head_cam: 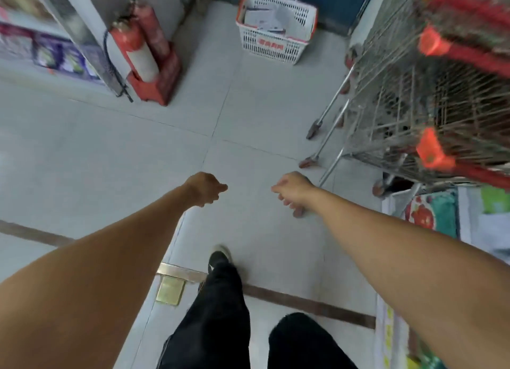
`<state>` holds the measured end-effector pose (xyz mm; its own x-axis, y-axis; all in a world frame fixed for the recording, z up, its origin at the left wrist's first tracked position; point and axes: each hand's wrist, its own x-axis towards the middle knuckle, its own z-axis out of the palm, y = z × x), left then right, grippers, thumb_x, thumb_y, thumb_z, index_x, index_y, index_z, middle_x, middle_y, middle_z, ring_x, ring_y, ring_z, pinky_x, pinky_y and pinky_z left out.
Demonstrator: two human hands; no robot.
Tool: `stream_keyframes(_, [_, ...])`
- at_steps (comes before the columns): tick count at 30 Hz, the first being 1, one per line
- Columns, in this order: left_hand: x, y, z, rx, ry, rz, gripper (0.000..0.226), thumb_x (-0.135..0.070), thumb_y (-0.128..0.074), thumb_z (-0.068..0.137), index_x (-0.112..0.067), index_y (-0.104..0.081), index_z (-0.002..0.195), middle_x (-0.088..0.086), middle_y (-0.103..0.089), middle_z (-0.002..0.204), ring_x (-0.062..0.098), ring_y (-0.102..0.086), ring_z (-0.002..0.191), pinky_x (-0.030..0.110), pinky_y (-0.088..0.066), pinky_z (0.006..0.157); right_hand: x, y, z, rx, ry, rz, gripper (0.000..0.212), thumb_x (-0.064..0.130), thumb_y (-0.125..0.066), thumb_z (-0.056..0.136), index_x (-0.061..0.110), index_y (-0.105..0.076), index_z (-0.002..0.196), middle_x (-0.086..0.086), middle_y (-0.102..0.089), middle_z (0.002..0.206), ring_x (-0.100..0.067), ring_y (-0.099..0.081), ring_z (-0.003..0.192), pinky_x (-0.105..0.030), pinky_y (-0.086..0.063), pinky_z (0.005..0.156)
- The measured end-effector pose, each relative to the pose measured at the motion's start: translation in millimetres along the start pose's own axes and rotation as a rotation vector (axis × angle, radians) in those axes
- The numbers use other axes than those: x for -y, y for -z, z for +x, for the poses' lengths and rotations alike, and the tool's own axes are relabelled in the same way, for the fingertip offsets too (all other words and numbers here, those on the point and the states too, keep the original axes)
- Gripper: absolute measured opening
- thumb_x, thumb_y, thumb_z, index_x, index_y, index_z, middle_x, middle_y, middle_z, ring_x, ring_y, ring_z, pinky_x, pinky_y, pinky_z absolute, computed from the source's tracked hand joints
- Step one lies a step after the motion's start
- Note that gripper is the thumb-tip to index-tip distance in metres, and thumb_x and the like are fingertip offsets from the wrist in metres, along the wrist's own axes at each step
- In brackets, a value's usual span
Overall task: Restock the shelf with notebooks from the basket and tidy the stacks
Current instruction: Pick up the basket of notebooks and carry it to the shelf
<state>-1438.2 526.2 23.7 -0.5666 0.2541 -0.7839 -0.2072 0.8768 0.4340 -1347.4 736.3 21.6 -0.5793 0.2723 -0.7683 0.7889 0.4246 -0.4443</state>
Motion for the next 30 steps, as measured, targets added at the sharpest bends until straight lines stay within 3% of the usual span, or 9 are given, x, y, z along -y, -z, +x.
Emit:
stream_keyframes(4, [-93.5,80.2,90.6,0.042,-0.01,0.104,0.036,-0.032,-0.056,0.096,0.0,-0.067,0.108,0.016,-0.07,0.107,0.025,-0.062,0.082,0.034,-0.054,0.076,69.0,83.8,97.1,-0.018,-0.079,0.082,0.024,0.027,-0.062,0.089,0.008,-0.064,0.103,-0.008,-0.065,0.086,-0.021,-0.059,0.068,-0.028,-0.051,0.063])
stream_keyframes(7, [-175.9,134.5,163.3,0.094,-0.029,0.172,0.034,-0.032,-0.055,0.096,-0.004,-0.066,0.11,0.013,-0.07,0.107,0.026,-0.066,0.087,0.037,-0.054,0.08,113.8,150.2,171.2,-0.015,-0.129,0.2,0.015,0.022,-0.061,0.09,0.01,-0.059,0.099,-0.01,-0.062,0.087,-0.023,-0.057,0.071,-0.026,-0.049,0.061])
stream_keyframes(9, [-226.3,171.5,216.1,0.147,-0.028,0.225,0.031,-0.025,-0.05,0.098,-0.002,-0.063,0.114,0.012,-0.068,0.107,0.028,-0.065,0.092,0.033,-0.053,0.075,142.7,189.1,225.5,-0.031,-0.161,0.261,0.01,0.018,-0.062,0.089,0.012,-0.057,0.095,-0.01,-0.06,0.081,-0.022,-0.054,0.065,-0.025,-0.046,0.058])
stream_keyframes(11, [-271.0,209.0,272.9,0.096,-0.036,0.223,0.033,-0.025,-0.051,0.096,0.001,-0.065,0.112,0.015,-0.07,0.104,0.028,-0.063,0.084,0.031,-0.052,0.071,173.8,226.8,282.4,-0.038,-0.18,0.301,0.009,0.016,-0.062,0.087,0.013,-0.056,0.092,-0.009,-0.057,0.077,-0.02,-0.051,0.059,-0.024,-0.043,0.055])
stream_keyframes(15, [-348.1,279.1,368.0,0.066,-0.04,0.193,0.03,-0.032,-0.057,0.094,-0.006,-0.067,0.106,0.011,-0.071,0.098,0.026,-0.066,0.086,0.03,-0.054,0.074,240.1,299.3,375.3,-0.013,-0.203,0.253,0.008,0.018,-0.06,0.088,0.011,-0.059,0.09,-0.009,-0.061,0.08,-0.022,-0.055,0.062,-0.025,-0.046,0.056])
stream_keyframes(18, [-397.7,333.8,445.1,0.096,-0.063,0.213,0.032,-0.034,-0.056,0.093,-0.011,-0.066,0.113,0.008,-0.07,0.108,0.027,-0.067,0.1,0.037,-0.055,0.088,291.7,352.5,447.1,-0.028,-0.204,0.246,0.013,0.021,-0.061,0.088,0.009,-0.062,0.093,-0.009,-0.063,0.08,-0.023,-0.058,0.066,-0.026,-0.048,0.058])
stream_keyframes(21, [-441.6,380.9,534.9,0.126,-0.08,0.215,0.031,-0.03,-0.055,0.094,-0.006,-0.067,0.111,0.014,-0.07,0.108,0.032,-0.069,0.095,0.038,-0.056,0.083,334.1,402.5,525.8,-0.08,-0.21,0.267,0.018,0.021,-0.061,0.088,0.007,-0.066,0.099,-0.008,-0.066,0.081,-0.021,-0.059,0.063,-0.024,-0.049,0.057])
stream_keyframes(25, [-497.3,424.4,640.3,0.126,-0.044,0.217,0.03,-0.034,-0.059,0.092,-0.007,-0.068,0.101,0.014,-0.073,0.095,0.026,-0.065,0.077,0.032,-0.053,0.07,361.4,461.3,622.4,-0.108,-0.27,0.297,0.024,0.021,-0.062,0.088,0.003,-0.068,0.102,-0.006,-0.068,0.076,-0.019,-0.062,0.058,-0.025,-0.051,0.055])
stream_keyframes(30, [-563.2,457.9,757.8,0.1,-0.025,0.328,0.036,-0.037,-0.056,0.094,-0.005,-0.068,0.102,0.013,-0.073,0.096,0.03,-0.07,0.09,0.037,-0.057,0.086,365.1,547.4,739.4,-0.155,-0.315,0.281,0.026,0.025,-0.064,0.088,0.003,-0.066,0.101,-0.015,-0.072,0.089,-0.028,-0.069,0.073,-0.037,-0.06,0.07])
